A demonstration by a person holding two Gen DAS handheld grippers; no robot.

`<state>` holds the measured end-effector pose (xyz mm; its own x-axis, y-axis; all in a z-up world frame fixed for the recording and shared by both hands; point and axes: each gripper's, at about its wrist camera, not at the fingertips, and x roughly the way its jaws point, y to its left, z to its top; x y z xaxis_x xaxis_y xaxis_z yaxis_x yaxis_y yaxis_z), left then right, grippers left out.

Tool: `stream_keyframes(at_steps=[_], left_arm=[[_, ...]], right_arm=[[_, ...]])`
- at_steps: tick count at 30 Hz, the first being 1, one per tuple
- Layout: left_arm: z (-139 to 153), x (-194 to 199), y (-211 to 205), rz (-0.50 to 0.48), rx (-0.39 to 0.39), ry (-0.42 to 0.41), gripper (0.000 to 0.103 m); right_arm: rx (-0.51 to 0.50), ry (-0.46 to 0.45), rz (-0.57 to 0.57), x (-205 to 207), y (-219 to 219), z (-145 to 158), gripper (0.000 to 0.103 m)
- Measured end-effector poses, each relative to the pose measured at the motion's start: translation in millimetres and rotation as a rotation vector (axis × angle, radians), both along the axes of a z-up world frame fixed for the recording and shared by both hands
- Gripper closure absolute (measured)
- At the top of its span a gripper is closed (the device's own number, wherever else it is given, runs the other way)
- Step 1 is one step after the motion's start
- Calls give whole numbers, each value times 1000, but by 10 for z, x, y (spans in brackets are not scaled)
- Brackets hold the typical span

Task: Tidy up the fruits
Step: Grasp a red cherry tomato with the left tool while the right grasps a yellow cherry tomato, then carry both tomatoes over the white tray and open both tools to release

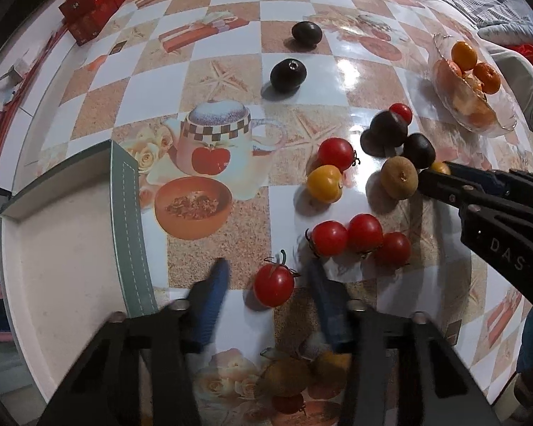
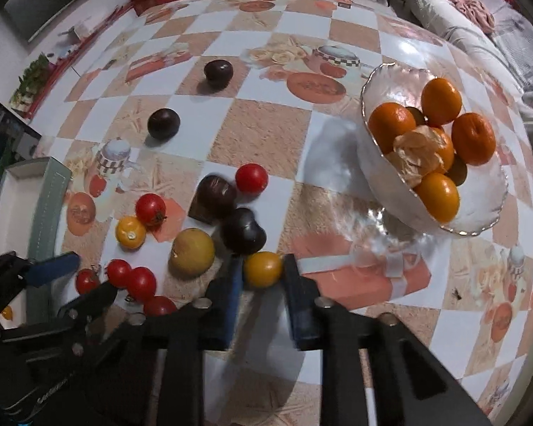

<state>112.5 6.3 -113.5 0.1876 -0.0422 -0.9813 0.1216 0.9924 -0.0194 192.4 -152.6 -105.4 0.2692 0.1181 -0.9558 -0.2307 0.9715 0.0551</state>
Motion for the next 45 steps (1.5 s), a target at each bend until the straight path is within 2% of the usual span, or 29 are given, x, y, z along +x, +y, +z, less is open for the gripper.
stream_keyframes(at_steps=[2, 5, 12, 23, 29, 35, 45], left_arm=[[6, 6, 6, -2, 1, -1, 76], [7, 12, 37, 4, -2, -3, 81], [90, -129, 117, 22, -46, 2, 81], [540, -374, 295, 38, -125, -52, 81], [683, -378, 356, 66, -141, -82, 81], [811, -484, 652, 122, -142, -106, 81], [700, -733, 1320, 223, -93, -86, 81]], right_arm=[[22, 6, -16, -32, -53, 6, 80], [56, 21, -40, -108, -147, 21, 80], [130, 39, -79, -375, -335, 132, 80], [183, 42, -103, -593, -339, 342, 80], [207, 35, -67, -653, -104, 465, 80], [226, 29, 0, -693, 255, 591, 80], [251, 48, 122, -788, 1045, 622, 80]])
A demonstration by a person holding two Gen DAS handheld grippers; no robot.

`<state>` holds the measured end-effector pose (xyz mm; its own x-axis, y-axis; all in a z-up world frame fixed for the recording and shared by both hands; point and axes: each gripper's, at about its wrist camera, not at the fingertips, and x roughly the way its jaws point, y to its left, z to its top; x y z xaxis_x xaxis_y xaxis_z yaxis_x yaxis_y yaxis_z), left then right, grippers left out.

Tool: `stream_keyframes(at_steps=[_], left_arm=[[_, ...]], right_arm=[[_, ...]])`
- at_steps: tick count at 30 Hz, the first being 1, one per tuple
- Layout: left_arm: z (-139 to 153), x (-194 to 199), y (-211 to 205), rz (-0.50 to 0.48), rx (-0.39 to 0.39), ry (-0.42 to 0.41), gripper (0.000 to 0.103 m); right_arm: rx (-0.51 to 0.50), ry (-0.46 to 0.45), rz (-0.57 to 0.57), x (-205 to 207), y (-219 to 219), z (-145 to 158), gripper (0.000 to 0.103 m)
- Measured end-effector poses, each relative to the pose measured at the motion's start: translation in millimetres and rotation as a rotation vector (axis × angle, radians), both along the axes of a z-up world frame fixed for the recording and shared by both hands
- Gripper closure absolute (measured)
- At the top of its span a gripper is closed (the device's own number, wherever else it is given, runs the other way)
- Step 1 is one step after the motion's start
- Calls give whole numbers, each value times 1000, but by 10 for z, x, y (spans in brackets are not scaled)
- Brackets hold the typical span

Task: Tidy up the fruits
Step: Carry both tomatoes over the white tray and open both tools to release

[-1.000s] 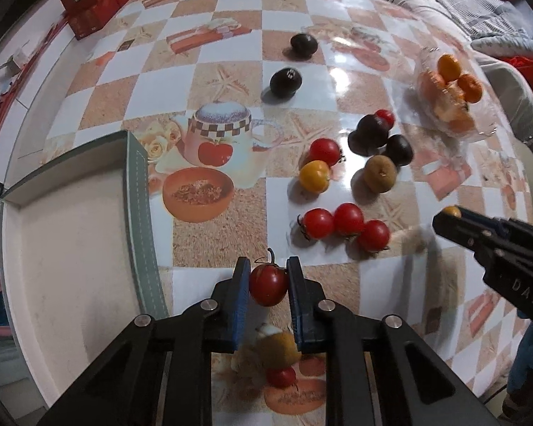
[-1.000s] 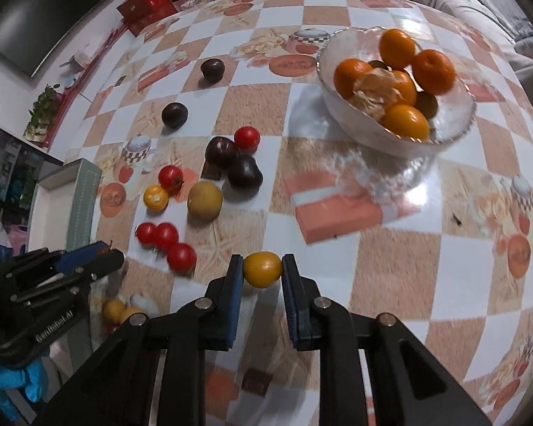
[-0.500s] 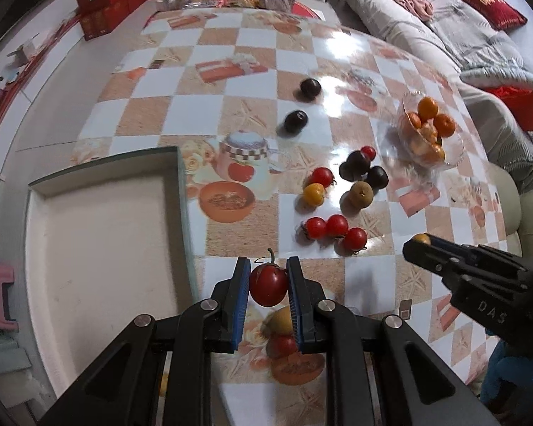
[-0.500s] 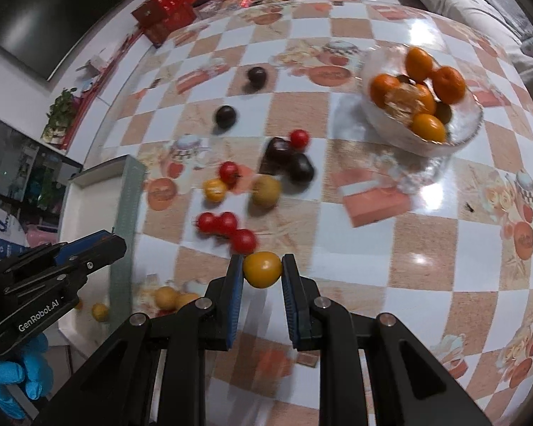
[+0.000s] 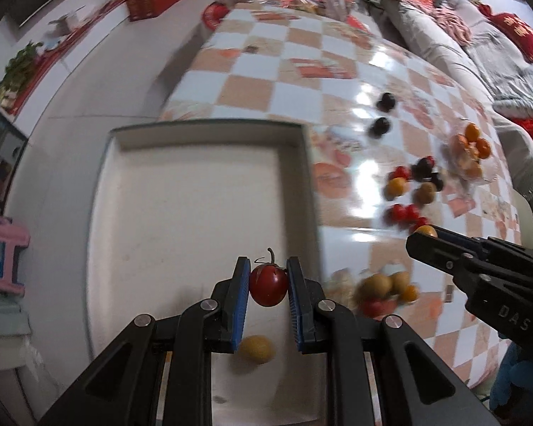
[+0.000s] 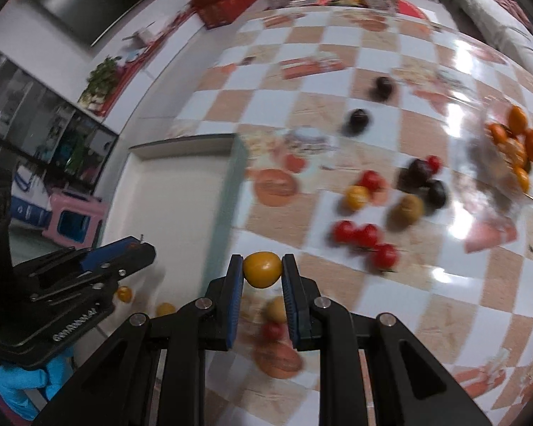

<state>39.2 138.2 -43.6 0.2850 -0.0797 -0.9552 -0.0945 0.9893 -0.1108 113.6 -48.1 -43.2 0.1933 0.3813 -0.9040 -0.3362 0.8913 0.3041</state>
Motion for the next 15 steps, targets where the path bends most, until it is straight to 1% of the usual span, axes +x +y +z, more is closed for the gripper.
stream_keyframes(at_steps=[6, 10, 15], left_arm=[[-123, -115, 299, 46, 10, 19, 81], [-227, -144, 418, 51, 20, 40, 81], [-316, -137, 512, 52, 41, 43, 81]], right_arm=[[4, 19, 68, -82, 428, -61, 80], [-5, 33, 108, -119, 675, -119, 80], [-14, 63, 133, -116, 886, -259, 80]])
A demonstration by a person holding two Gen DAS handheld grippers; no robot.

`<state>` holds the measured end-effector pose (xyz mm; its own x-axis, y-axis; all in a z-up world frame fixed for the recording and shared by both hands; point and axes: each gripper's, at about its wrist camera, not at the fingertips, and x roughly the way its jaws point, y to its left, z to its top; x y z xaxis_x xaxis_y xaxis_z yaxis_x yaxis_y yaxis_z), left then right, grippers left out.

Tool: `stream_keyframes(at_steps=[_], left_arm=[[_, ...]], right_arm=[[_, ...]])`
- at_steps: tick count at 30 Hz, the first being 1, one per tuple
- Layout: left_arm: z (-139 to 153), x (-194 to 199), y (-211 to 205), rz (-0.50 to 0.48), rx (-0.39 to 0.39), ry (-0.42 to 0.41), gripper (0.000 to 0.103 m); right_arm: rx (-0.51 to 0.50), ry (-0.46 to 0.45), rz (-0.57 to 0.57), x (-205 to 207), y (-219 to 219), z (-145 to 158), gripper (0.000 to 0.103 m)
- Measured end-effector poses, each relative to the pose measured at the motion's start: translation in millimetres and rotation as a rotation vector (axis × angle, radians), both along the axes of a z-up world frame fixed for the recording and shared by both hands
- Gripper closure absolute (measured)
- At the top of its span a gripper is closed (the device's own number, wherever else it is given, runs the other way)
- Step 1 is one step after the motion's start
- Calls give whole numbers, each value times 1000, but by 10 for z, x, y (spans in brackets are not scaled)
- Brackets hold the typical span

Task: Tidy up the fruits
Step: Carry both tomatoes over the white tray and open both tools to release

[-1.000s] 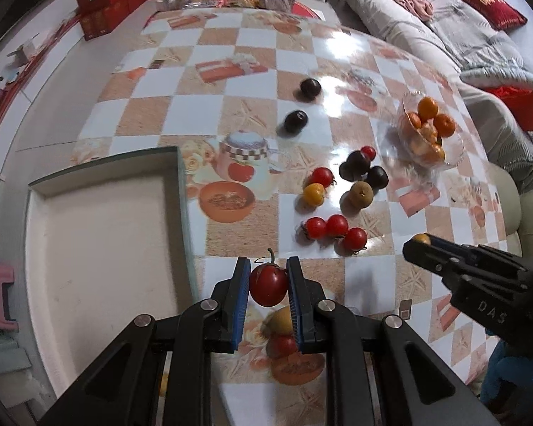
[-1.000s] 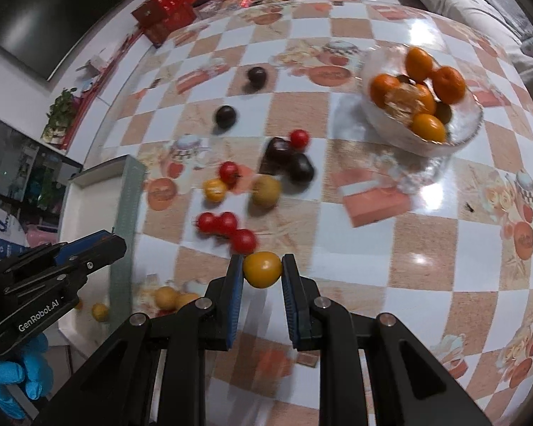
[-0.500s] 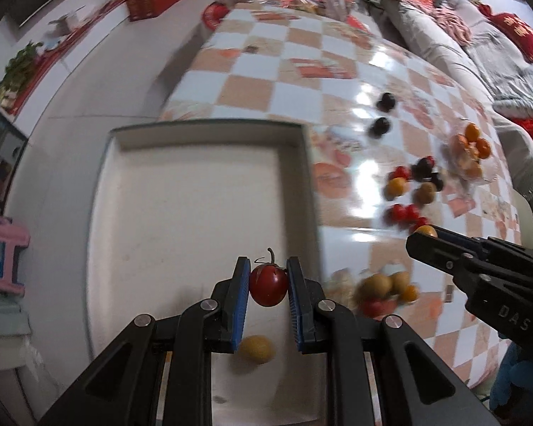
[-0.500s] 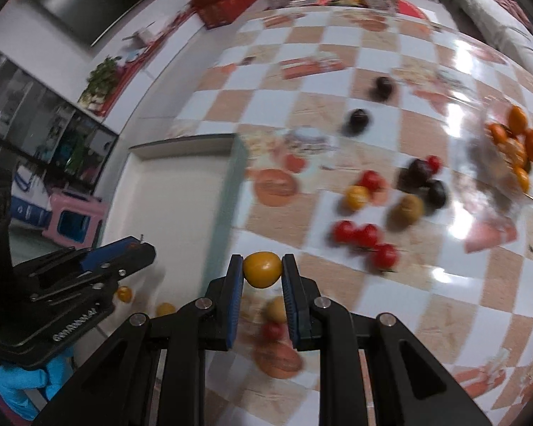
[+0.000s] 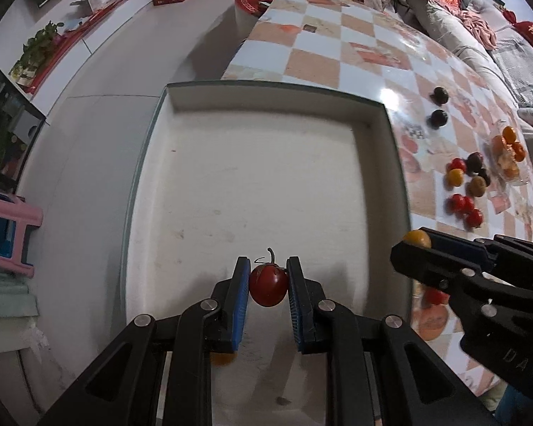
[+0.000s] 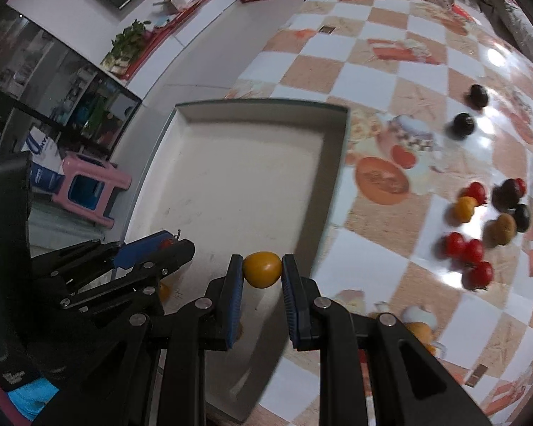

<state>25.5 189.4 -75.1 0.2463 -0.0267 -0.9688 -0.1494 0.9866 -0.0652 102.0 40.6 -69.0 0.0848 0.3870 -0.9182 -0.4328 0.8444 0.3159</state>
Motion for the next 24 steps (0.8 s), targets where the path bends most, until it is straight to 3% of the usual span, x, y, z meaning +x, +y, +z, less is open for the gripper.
stream_keyframes(at_steps=[9, 18, 21, 24], left_arm=[[-197, 9, 35, -38, 33, 26, 81], [-296, -20, 73, -28, 47, 64, 80], [-297, -19, 67, -28, 54, 66, 79], [-300, -28, 91, -19, 53, 72, 79]], right_arm=[[-54, 58, 38, 9, 258, -349, 80], [-78, 84, 72, -30, 363, -456, 79], [-77, 85, 72, -30, 383, -458, 74], [-78, 82, 55, -19, 326, -440, 62]])
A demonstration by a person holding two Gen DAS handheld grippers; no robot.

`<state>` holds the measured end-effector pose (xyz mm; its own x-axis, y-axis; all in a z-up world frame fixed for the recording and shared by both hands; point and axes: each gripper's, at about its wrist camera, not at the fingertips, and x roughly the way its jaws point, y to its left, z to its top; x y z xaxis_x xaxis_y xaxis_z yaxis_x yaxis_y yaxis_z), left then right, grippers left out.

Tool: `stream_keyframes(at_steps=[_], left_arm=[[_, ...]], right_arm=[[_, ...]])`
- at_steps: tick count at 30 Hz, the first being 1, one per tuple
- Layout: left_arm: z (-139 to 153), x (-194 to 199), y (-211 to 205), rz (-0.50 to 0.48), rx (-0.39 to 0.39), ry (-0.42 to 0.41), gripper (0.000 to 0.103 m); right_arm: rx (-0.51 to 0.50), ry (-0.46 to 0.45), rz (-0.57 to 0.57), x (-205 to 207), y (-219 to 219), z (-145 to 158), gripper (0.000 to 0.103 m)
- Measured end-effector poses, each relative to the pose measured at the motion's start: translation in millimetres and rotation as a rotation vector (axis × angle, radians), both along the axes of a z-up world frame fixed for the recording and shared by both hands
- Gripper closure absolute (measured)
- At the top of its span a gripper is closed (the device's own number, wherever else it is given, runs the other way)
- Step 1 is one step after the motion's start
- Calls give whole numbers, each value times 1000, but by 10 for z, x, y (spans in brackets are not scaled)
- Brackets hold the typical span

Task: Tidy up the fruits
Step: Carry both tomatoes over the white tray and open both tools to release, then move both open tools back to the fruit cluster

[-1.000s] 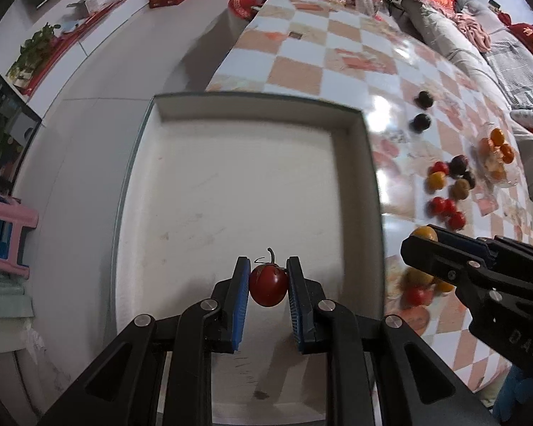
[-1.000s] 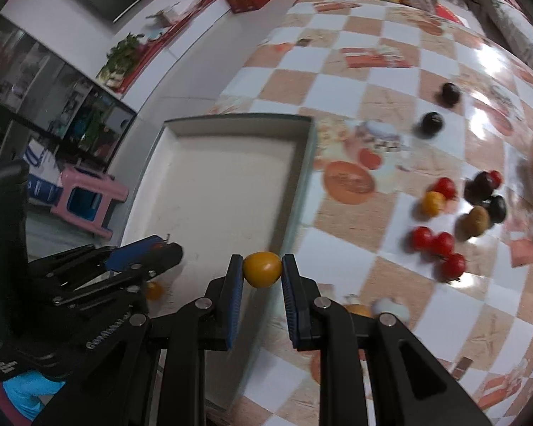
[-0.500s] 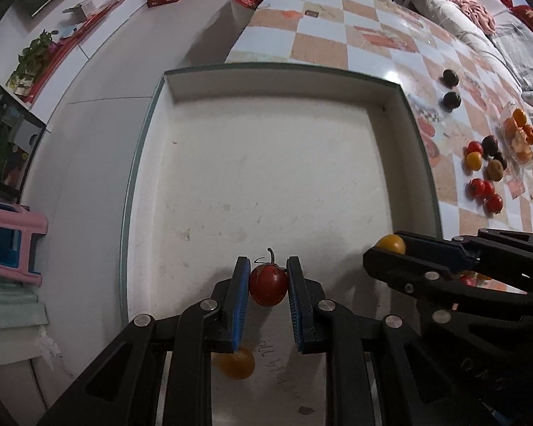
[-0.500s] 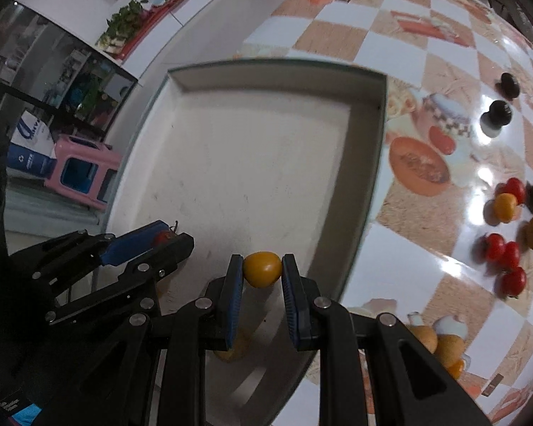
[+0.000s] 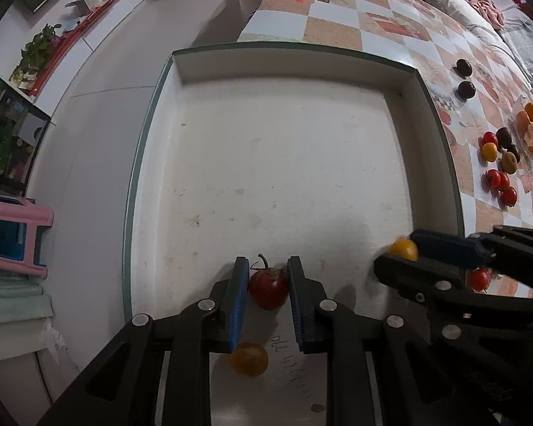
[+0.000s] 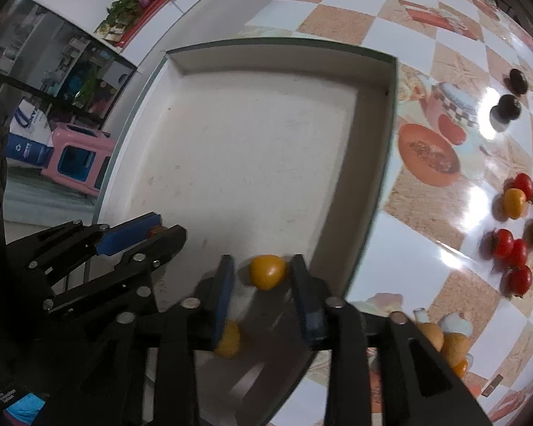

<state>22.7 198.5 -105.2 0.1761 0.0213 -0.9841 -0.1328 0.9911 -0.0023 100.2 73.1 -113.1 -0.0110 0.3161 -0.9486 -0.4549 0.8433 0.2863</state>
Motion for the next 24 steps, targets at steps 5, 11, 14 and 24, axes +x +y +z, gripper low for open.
stream_keyframes(at_steps=[5, 11, 14, 24], left_arm=[[4, 0, 61, 27, -5, 9, 79], [15, 2, 105, 42, -42, 8, 79], [31, -4, 77, 28, -50, 5, 79], [201, -11, -33, 12, -51, -67, 1]], right_arm=[[26, -23, -7, -1, -12, 99, 51], [81, -45, -38, 18, -102, 260, 26], [92, -66, -39, 10, -131, 342, 24], [132, -82, -114, 37, -442, 509, 23]])
